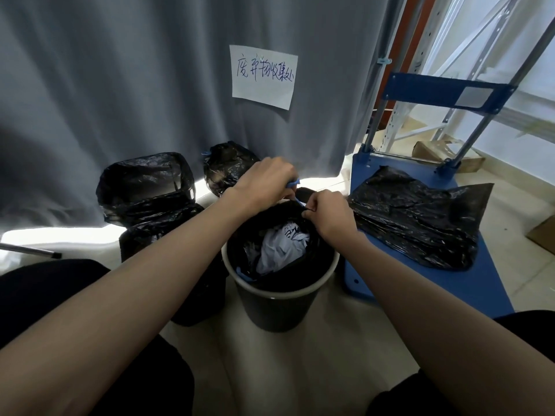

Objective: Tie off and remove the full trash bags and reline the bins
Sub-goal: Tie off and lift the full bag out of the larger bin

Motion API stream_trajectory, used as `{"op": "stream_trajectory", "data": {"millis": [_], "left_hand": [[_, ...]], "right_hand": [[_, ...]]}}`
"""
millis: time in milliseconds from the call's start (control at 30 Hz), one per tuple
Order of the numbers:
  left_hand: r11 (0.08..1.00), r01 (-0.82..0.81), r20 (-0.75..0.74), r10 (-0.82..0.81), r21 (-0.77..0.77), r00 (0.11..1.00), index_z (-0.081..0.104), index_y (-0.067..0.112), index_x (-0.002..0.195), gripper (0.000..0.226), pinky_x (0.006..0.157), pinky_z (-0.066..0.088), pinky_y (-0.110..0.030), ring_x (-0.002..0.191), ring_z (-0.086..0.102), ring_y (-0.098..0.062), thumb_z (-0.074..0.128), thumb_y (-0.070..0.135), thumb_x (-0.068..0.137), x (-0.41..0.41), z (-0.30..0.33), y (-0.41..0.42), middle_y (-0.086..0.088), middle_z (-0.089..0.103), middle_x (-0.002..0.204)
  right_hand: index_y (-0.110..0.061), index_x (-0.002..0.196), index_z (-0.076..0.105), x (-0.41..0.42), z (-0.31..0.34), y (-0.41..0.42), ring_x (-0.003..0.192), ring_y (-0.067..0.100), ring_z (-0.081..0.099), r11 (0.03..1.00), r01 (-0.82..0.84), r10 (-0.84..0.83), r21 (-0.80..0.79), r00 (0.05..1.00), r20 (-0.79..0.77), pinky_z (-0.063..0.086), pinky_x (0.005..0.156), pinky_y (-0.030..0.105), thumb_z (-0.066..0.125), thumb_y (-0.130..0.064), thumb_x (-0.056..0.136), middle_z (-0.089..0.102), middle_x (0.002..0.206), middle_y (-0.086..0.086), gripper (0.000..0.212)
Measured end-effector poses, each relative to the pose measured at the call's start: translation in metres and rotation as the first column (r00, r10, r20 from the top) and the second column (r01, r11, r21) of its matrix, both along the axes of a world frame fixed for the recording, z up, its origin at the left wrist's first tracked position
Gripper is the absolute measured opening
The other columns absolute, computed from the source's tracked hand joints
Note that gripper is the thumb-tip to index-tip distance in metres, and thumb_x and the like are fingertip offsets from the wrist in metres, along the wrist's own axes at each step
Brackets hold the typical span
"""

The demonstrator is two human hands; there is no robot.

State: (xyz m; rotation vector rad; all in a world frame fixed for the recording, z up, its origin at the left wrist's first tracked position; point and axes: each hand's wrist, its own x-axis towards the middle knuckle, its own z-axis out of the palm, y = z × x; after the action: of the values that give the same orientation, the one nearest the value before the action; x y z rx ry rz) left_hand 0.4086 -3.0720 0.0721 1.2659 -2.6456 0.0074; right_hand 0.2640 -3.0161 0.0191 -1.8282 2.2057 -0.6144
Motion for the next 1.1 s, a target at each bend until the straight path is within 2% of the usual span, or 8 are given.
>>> {"op": "stream_trajectory", "data": {"millis": [133,267,433,633,767,900,967,1100], "left_hand": [[0.999,-0.029,-0.007,0.029,-0.026,1.000,0.069,0.014,0.088,0.009,0.075,0.049,-0.039,0.094,0.061,-0.033,0.066,0.022,0.086,0.005,-0.003,-0.002,-0.008,0.065,0.098],[0.999,-0.050,-0.053,0.048,-0.021,0.997,0.069,0.013,0.085,0.006,0.073,0.047,-0.035,0.091,0.062,-0.027,0.067,0.018,0.086,0.010,-0.005,-0.005,0.000,0.064,0.095],[0.998,-0.060,-0.089,0.061,0.015,0.994,0.066,0.011,0.081,0.005,0.074,0.050,-0.038,0.091,0.062,-0.026,0.067,0.015,0.085,0.010,-0.004,-0.007,0.001,0.065,0.092],[0.998,-0.035,-0.073,0.038,0.048,0.997,0.071,0.016,0.081,0.006,0.079,0.052,-0.040,0.089,0.064,-0.028,0.067,0.014,0.083,0.007,0.001,0.001,-0.003,0.068,0.094],[0.998,-0.039,-0.026,0.040,0.050,0.999,0.074,0.021,0.084,0.003,0.077,0.053,-0.038,0.090,0.064,-0.029,0.072,0.022,0.081,0.015,0.008,0.007,-0.005,0.068,0.094],[1.000,-0.007,0.000,0.007,0.024,1.000,0.067,0.027,0.099,0.028,0.076,0.049,-0.035,0.097,0.060,-0.022,0.077,0.038,0.075,0.029,0.013,0.016,0.004,0.065,0.103],[1.000,0.013,-0.026,-0.013,0.012,1.000,0.060,0.027,0.107,0.040,0.074,0.049,-0.037,0.095,0.058,-0.020,0.078,0.040,0.074,0.039,0.016,0.022,0.009,0.061,0.098],[0.999,-0.026,0.014,0.026,0.035,1.000,0.046,0.021,0.105,0.049,0.066,0.048,-0.040,0.084,0.058,-0.023,0.078,0.040,0.073,0.061,0.019,0.035,0.007,0.061,0.084]], "right_hand": [[-0.005,0.084,0.064,0.004,-0.004,-0.002,0.083,0.033,0.061,0.998,-0.028,0.031,0.060,0.999,-0.044,0.050,0.072,0.038,0.069,-0.018,0.085,0.065,0.087,0.011,0.014],[-0.009,0.085,0.059,0.001,-0.009,-0.004,0.088,0.033,0.060,0.992,-0.040,0.045,0.122,0.998,-0.042,0.045,0.070,0.035,0.072,-0.019,0.083,0.063,0.093,0.011,0.017],[-0.009,0.106,0.060,-0.005,-0.017,-0.003,0.103,0.036,0.058,0.969,-0.026,0.046,0.247,0.996,-0.074,0.047,0.079,0.038,0.076,-0.017,0.079,0.058,0.111,0.014,0.033],[-0.010,0.113,0.062,-0.013,-0.018,0.003,0.104,0.035,0.059,0.961,0.018,0.012,0.276,0.994,-0.107,0.048,0.081,0.040,0.076,-0.018,0.080,0.058,0.113,0.013,0.036],[-0.010,0.111,0.063,-0.012,-0.011,0.010,0.101,0.034,0.061,0.965,0.011,0.025,0.261,0.990,-0.136,0.046,0.076,0.036,0.078,-0.026,0.078,0.060,0.111,0.012,0.040],[-0.011,0.107,0.059,-0.006,0.010,0.020,0.106,0.032,0.057,0.988,-0.022,0.049,0.153,0.983,-0.177,0.047,0.081,0.037,0.076,-0.029,0.078,0.059,0.111,0.011,0.038],[-0.011,0.108,0.057,0.002,0.020,0.027,0.107,0.031,0.053,0.996,-0.071,0.082,0.063,0.975,-0.206,0.047,0.081,0.038,0.073,-0.026,0.081,0.055,0.112,0.011,0.035],[-0.010,0.101,0.055,0.025,0.034,0.043,0.097,0.032,0.057,0.986,-0.169,0.167,0.007,0.969,-0.183,0.051,0.080,0.041,0.068,-0.018,0.082,0.059,0.105,0.010,0.025]]}}
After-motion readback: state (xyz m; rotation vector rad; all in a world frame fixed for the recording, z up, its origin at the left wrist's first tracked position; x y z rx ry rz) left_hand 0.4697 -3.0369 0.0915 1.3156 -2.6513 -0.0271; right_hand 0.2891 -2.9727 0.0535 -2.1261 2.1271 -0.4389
